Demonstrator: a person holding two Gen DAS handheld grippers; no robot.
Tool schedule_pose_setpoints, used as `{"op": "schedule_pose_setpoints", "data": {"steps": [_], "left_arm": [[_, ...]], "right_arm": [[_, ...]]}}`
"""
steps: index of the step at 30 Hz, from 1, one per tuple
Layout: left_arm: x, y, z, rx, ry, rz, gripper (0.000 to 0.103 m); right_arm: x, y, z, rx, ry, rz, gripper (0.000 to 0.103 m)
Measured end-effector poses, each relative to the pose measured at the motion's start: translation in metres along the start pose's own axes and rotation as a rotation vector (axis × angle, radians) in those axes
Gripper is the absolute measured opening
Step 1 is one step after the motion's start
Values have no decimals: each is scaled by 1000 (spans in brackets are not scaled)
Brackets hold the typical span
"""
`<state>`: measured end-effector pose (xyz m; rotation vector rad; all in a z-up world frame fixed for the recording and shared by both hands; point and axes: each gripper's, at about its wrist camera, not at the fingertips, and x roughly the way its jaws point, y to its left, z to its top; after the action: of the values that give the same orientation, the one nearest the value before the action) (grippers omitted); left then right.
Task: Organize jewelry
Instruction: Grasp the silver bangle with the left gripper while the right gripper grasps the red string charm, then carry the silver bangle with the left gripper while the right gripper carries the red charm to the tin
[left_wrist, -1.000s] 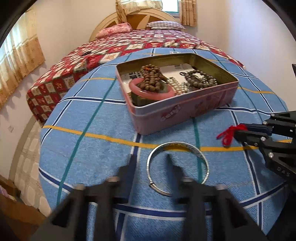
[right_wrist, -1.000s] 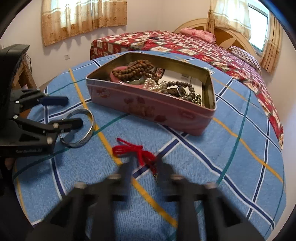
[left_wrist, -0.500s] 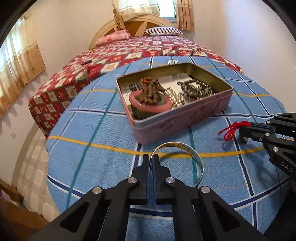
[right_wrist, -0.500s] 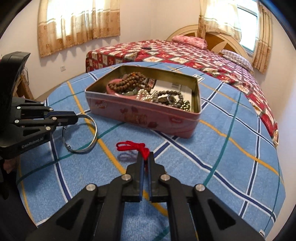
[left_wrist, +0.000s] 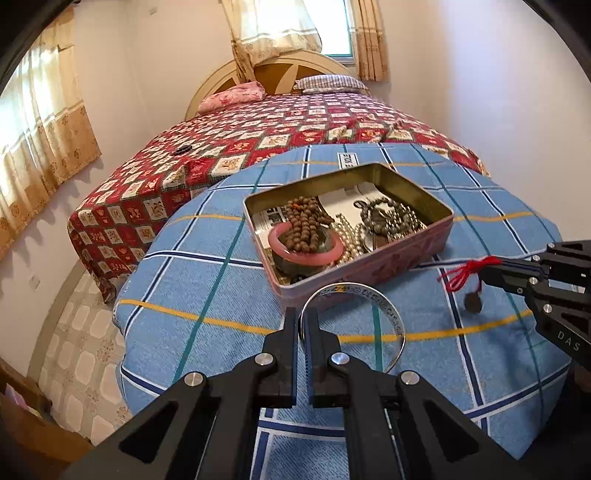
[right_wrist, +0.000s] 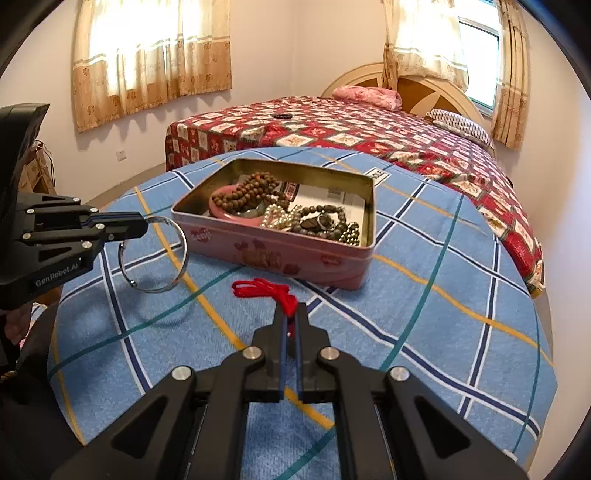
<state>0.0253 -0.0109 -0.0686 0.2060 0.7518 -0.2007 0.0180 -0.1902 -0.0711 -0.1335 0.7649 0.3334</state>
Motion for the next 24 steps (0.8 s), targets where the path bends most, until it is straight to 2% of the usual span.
{"op": "schedule_pose_setpoints", "data": {"steps": [8, 17, 24], "left_arm": [[-7, 3, 13, -18, -29, -5, 2], [-6, 5, 15, -28, -21, -19, 2], [-10, 5, 21, -22, -39, -19, 2]], "right_arm": [[-7, -5, 10, 4, -29, -21, 5], [-9, -9, 10, 8, -31, -26, 4], [-21, -11, 20, 7, -68, -33, 4]]}}
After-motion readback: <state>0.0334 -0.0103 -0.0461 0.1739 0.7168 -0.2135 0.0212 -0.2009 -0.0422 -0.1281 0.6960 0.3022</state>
